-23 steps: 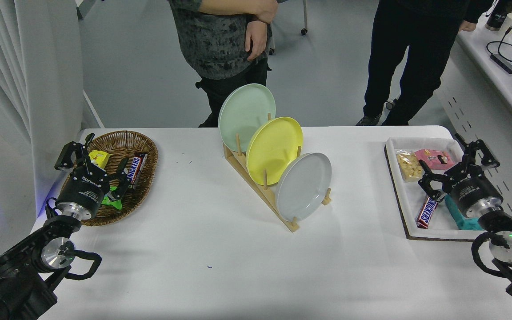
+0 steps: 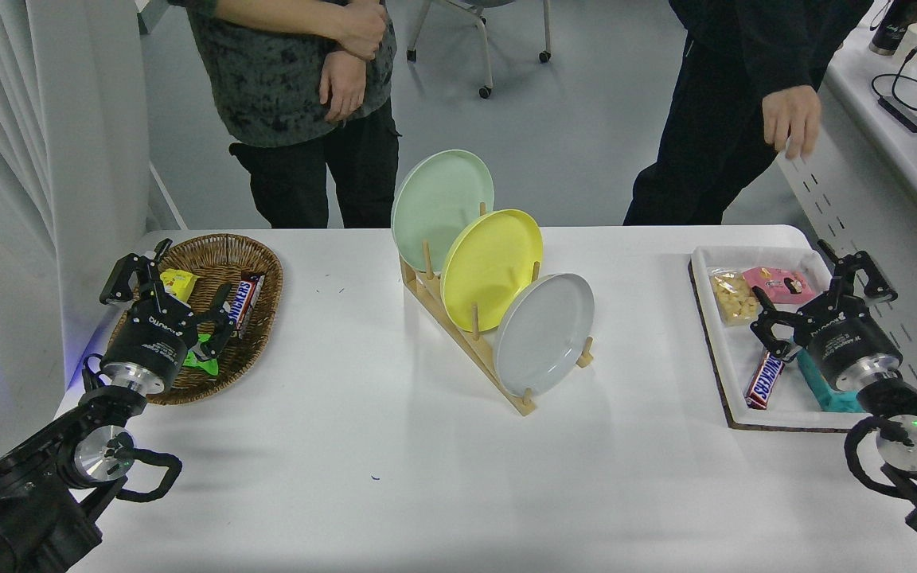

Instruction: Place the plate on the table

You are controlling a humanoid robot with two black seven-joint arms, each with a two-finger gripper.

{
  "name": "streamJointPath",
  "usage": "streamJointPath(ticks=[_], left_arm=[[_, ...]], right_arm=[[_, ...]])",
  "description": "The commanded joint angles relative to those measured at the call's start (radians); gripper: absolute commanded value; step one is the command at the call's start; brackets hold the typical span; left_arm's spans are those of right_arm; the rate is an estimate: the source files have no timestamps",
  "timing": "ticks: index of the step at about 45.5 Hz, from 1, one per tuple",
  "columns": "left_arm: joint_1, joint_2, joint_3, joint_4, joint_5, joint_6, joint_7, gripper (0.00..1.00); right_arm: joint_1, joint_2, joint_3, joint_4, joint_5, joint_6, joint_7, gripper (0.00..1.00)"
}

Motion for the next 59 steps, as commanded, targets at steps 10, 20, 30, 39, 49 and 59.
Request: streamJointPath(ticks=[10,20,30,39,49,59], left_arm=[[0.000,0.001,0.002,0.000,0.000,0.000,0.000,0.98],[0.000,0.000,0.002,0.000,0.000,0.000,0.000,0.98],[0.000,0.001,0.002,0.000,0.000,0.000,0.000,0.98],[0.000,0.001,0.002,0.000,0.000,0.000,-0.002,0.98],[0.000,0.001,0.002,0.000,0.000,0.000,0.000,0.98],[0.000,0.001,0.002,0.000,0.000,0.000,0.000,0.98]], right_arm=[[-0.015,0.000,0.002,0.000,0.000,0.001,0.000,1.00],[-0.016,0.001,0.001,0.000,0.000,0.001,0.000,1.00],[-0.016,0.001,-0.007,0.000,0.000,0.001,0.000,1.00],[-0.013,0.001,-0.002,0.005,0.000,-0.002,-0.002,1.00],[0.027,-0.003,-0.024,0.020,-0.013,0.001,-0.003,1.00],[0.134,-0.042,-0.232,0.023,-0.026,-0.002,-0.003,1.00]])
